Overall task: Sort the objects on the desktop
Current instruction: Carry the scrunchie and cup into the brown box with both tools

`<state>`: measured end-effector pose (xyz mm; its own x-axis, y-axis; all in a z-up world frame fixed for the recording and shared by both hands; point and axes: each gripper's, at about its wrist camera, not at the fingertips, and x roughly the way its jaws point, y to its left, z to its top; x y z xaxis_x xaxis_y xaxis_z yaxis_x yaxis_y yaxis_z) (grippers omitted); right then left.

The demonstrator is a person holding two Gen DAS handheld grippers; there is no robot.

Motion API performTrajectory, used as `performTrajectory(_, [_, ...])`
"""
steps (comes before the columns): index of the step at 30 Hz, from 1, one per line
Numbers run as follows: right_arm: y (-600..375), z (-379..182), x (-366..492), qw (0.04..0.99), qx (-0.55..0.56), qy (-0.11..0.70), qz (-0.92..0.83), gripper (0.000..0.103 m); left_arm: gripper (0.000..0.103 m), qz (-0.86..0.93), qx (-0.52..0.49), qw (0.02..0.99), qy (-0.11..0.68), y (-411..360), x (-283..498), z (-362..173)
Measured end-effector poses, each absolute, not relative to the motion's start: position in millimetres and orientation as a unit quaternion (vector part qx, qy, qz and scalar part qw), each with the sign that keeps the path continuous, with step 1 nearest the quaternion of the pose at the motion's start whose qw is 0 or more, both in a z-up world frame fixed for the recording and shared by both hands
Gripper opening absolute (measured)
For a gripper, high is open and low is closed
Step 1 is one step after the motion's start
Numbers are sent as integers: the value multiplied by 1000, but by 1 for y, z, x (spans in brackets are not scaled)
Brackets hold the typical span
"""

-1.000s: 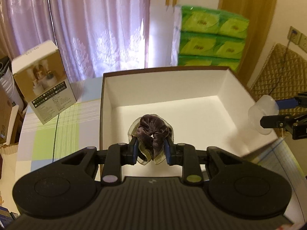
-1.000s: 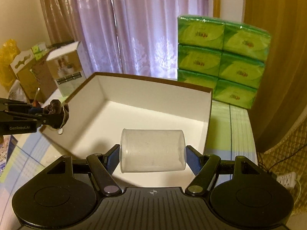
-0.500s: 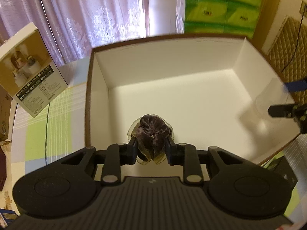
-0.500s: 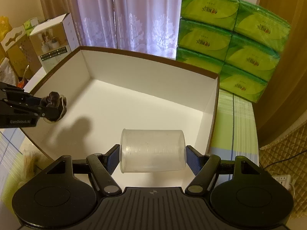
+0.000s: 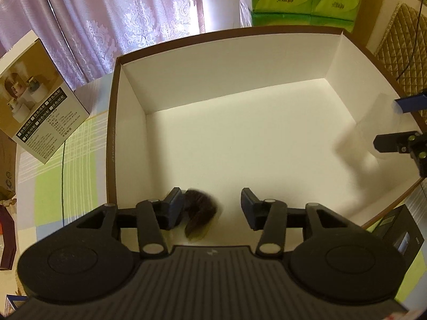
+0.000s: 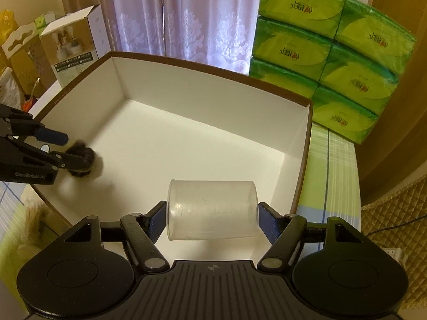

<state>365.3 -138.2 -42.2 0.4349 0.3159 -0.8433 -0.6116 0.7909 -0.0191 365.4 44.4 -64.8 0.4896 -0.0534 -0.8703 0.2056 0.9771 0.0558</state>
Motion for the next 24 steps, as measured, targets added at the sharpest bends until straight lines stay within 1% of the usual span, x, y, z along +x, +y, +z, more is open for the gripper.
performTrajectory(7, [-137,-49,366,824,-175,462,278,69,49,-74,71,862,497,49,362,-61])
performTrajectory(15, [-134,-52,366,819,-194,463,276,69,58,-75,71,863,494,49,360,-57])
performTrajectory(16, [-134,-52,366,819,-194,463,277,70,62,-74,71,864,493,49,360,-57])
performTrajectory(17, [-133,-51,366,819,-194,463,280,73,64,-73,72,865,492,49,360,-56])
performTrajectory(20, [-133,-48,364,822,-198,454,280,83,66,-74,73,865,490,48,360,-53])
performTrajectory(22, [-133,-47,364,822,-198,452,282,85,70,-74,73,866,489,48,360,-52])
performTrajectory(24, [-134,-46,364,824,-197,452,279,86,72,-74,74,867,487,48,360,-50])
